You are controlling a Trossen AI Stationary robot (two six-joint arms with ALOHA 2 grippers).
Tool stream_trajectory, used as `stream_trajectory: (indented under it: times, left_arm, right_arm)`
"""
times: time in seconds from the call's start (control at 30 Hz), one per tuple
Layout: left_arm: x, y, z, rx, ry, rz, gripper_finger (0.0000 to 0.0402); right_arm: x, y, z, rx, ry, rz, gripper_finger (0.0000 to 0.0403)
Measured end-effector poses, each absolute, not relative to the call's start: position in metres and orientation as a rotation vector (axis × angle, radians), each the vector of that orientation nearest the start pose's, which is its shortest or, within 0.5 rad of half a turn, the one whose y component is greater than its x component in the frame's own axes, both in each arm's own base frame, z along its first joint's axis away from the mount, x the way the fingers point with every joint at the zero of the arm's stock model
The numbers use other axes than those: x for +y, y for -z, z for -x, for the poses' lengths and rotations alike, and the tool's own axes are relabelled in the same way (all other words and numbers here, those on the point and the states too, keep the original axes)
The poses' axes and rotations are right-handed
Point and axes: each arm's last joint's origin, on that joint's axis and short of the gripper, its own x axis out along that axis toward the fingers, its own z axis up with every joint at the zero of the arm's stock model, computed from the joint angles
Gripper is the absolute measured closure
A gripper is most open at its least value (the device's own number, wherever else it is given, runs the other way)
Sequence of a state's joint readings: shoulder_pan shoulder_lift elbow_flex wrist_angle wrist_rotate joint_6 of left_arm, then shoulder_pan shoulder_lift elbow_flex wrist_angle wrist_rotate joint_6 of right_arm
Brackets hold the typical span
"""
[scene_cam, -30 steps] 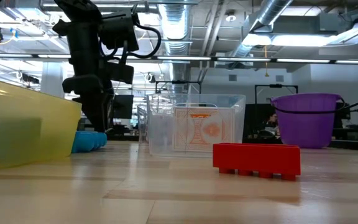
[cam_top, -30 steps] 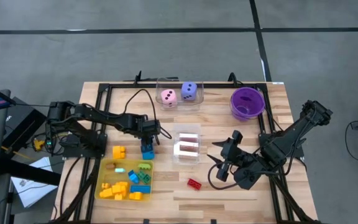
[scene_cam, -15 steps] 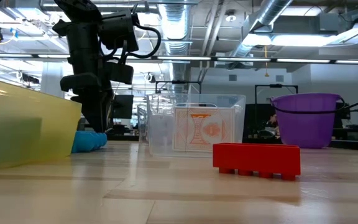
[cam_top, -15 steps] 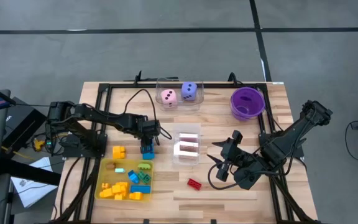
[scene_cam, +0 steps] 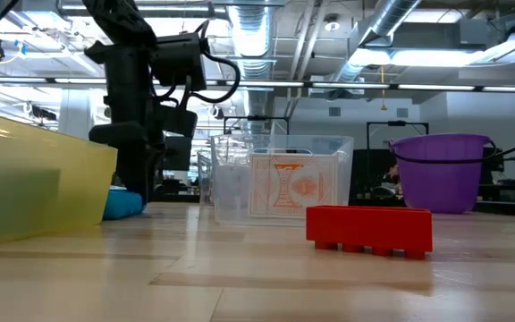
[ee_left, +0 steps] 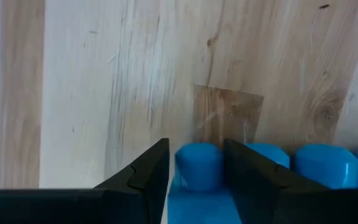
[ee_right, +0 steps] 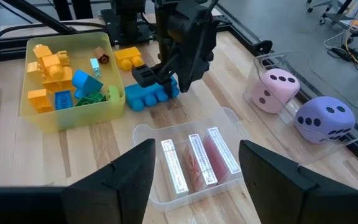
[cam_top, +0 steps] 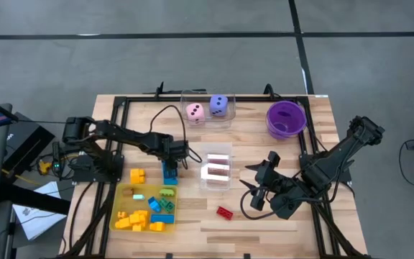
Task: Pick & Place Toys
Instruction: Put the light blue game piece into the yellow bin
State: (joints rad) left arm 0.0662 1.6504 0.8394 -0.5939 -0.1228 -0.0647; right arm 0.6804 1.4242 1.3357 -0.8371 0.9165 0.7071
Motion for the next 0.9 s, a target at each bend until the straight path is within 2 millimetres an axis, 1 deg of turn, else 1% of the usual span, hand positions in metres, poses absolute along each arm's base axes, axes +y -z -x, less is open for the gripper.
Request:
stream_trajectory:
  times: [0.17, 0.37, 0.5, 0.63, 0.77, 0.83, 0.9]
  left_arm:
    - [0.021, -0.143, -0.265, 1.374, -0.22, 0.028, 0.0283]
    - [0.023, -0.154, -0.262, 1.33, -0.246, 0.029, 0.0344]
    - [0.024, -0.17, -0.264, 1.212, -0.258, 0.029, 0.0393]
    - [0.025, -0.191, -0.263, 1.074, -0.259, 0.036, 0.0395]
    - [0.022, -0.213, -0.257, 0.967, -0.248, 0.033, 0.0395]
    - [0.02, -0.222, -0.253, 0.926, -0.254, 0.059, 0.0387]
    - [0.017, -0.226, -0.251, 0.901, -0.267, 0.11, 0.0369]
  right_arm:
    - [0.16, -0.335, -0.234, 0.522, 0.421, -0.016, 0.0178]
    - [0.16, -0.335, -0.234, 0.522, 0.42, -0.016, 0.0178]
    - [0.16, -0.335, -0.234, 0.522, 0.42, -0.016, 0.0178]
    - [0.16, -0.335, -0.234, 0.522, 0.42, -0.016, 0.0178]
    - [0.16, -0.335, -0.234, 0.523, 0.419, -0.017, 0.0178]
    - [0.16, -0.335, -0.234, 0.523, 0.419, -0.017, 0.0178]
    - [0.16, -0.335, -0.234, 0.523, 0.419, -0.017, 0.0178]
